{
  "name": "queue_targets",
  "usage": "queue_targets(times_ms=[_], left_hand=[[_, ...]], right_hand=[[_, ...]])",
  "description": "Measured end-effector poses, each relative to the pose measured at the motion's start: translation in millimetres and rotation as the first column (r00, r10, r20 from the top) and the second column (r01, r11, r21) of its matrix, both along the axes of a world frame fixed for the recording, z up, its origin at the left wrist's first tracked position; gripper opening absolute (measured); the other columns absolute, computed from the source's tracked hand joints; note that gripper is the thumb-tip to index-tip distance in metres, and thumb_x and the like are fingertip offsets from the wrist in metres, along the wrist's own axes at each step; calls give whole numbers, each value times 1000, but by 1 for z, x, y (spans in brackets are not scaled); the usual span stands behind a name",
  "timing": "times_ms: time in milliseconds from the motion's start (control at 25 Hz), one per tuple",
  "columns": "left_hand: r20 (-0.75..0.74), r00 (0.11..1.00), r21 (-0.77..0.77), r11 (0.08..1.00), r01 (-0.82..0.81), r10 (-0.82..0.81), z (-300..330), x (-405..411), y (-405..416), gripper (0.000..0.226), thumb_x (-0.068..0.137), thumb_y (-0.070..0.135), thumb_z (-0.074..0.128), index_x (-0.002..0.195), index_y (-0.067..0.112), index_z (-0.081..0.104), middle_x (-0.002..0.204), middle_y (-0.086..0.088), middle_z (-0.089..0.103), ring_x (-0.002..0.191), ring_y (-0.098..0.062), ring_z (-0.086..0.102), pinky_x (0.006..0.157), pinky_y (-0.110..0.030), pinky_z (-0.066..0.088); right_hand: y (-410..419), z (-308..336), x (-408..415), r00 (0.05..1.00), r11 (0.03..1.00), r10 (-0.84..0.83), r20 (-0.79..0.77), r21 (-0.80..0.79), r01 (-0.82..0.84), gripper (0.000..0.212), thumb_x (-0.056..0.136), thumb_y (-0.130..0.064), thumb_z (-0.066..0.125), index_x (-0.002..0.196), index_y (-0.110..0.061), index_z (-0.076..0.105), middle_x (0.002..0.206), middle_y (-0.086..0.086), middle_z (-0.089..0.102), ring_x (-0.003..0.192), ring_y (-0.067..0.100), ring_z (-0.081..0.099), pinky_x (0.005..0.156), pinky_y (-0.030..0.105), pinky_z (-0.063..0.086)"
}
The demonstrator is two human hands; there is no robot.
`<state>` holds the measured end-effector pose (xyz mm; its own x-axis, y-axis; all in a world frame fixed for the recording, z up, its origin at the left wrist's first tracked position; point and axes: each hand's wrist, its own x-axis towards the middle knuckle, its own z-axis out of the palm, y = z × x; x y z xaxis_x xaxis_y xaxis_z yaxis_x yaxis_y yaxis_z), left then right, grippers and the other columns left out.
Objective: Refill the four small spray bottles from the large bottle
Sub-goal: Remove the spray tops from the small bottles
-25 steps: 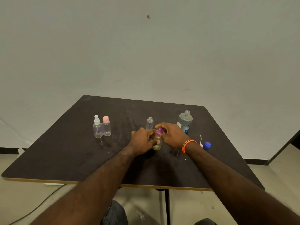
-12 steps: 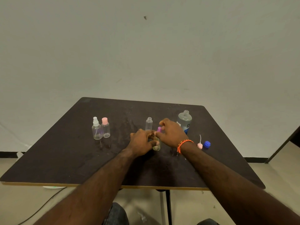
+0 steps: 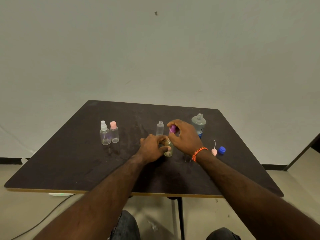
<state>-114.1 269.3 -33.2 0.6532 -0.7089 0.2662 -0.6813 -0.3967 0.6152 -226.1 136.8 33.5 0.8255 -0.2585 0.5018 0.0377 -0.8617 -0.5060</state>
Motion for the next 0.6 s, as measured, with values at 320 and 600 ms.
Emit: queue_targets(times_ms=[320, 600], left_hand=[[-33, 999, 5, 1000, -20, 20, -2, -1, 0, 30, 86, 50, 72, 114, 38, 71, 96, 23, 73, 103, -1, 65, 106, -50, 36], [-17, 1000, -29, 999, -17, 16, 0, -5, 1, 22, 90, 43, 73, 110, 35, 72, 99, 20, 72, 102, -4, 63, 104, -48, 33]], right_hand=[[-2, 16, -11, 971, 991, -117, 211, 90, 100, 22, 88, -19, 63, 109, -18, 65, 96, -7, 66, 85, 9, 61, 75, 23, 52], [-51, 23, -57, 913, 967, -231, 336, -27, 255, 22, 82, -11, 68, 103, -17, 67, 94, -6, 62, 84, 11, 55, 75, 24, 46]])
